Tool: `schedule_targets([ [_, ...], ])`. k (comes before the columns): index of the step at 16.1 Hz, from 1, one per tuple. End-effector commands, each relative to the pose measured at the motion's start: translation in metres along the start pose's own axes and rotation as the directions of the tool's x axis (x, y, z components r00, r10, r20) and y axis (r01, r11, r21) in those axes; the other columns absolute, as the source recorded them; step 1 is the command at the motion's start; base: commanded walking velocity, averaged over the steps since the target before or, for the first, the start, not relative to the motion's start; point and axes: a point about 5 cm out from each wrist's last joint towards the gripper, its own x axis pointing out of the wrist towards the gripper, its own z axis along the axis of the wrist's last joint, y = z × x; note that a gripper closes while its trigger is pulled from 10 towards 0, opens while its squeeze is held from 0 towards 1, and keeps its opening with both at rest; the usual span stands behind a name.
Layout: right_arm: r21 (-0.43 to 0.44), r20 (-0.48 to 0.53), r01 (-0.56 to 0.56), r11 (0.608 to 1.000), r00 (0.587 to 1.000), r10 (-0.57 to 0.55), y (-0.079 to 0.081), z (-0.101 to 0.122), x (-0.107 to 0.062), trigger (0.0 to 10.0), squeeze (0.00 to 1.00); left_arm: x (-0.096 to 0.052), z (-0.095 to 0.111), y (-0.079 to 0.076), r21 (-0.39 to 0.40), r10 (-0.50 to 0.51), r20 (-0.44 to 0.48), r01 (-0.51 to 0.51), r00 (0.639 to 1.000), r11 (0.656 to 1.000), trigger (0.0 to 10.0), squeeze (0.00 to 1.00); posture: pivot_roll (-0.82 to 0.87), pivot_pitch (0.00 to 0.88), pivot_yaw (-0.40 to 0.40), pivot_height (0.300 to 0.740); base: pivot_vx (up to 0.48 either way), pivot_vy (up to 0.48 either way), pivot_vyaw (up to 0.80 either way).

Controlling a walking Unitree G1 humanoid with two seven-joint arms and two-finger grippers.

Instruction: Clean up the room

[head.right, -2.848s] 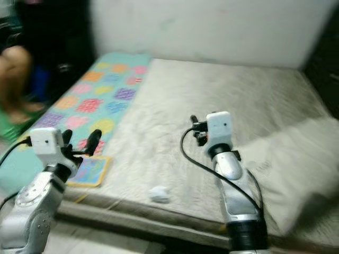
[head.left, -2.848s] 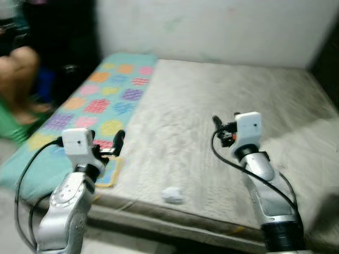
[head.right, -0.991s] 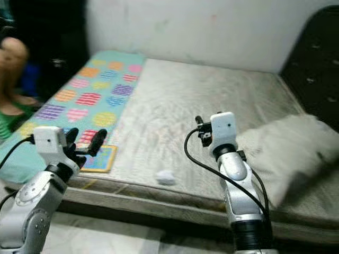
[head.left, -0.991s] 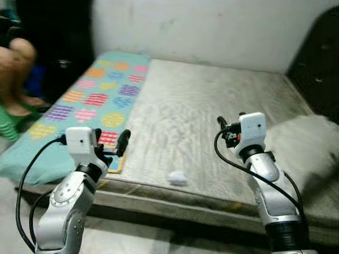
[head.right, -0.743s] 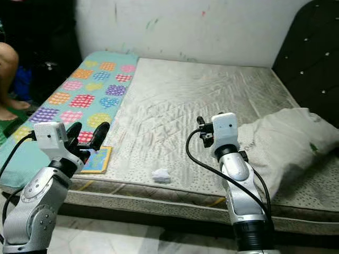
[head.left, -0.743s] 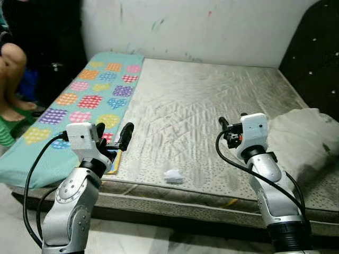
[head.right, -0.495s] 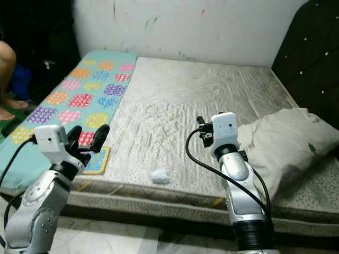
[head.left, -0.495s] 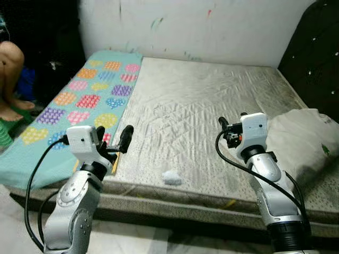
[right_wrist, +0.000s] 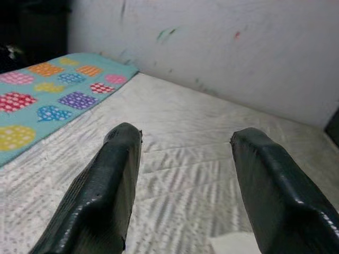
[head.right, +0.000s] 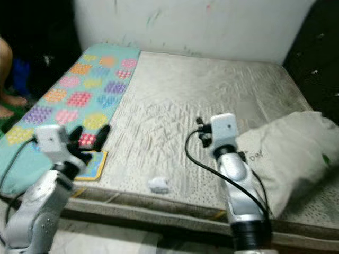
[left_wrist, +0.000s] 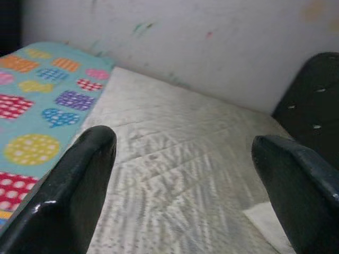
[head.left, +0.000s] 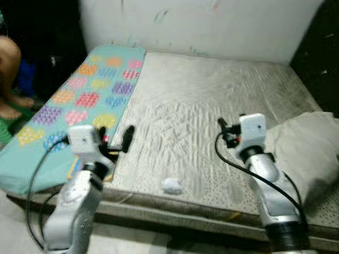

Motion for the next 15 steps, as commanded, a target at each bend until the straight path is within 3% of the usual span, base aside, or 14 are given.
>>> schedule_targets([
  [1,-0.01,-0.008,0.028,1.0,1.0,-0.028,-0.01,-0.0024,-0.0022,10.0,0.0,0.0024,0.0004,-0.0078,0.002,-0.02,-0.001,0.02,1.0,1.0,10.0,0.0,-0.04,0.0,-0.036,0.74,0.0,0.0,0.0],
  [12,-0.015,-0.013,0.032,0.999,0.999,-0.032,-0.0114,-0.0047,-0.0023,10.0,0.0,0.0041,-0.0019,-0.0068,-0.018,0.007,-0.019,-0.008,1.0,1.0,10.0,0.0,-0.04,0.0,-0.037,0.74,0.0,0.0,0.0],
  [15,-0.018,-0.015,0.029,0.999,0.999,-0.029,-0.0114,-0.0052,-0.0021,10.0,0.0,0.0048,-0.0016,-0.0071,-0.029,0.002,-0.013,-0.003,1.0,1.0,10.0,0.0,-0.04,0.0,-0.037,0.74,0.0,0.457,0.0],
])
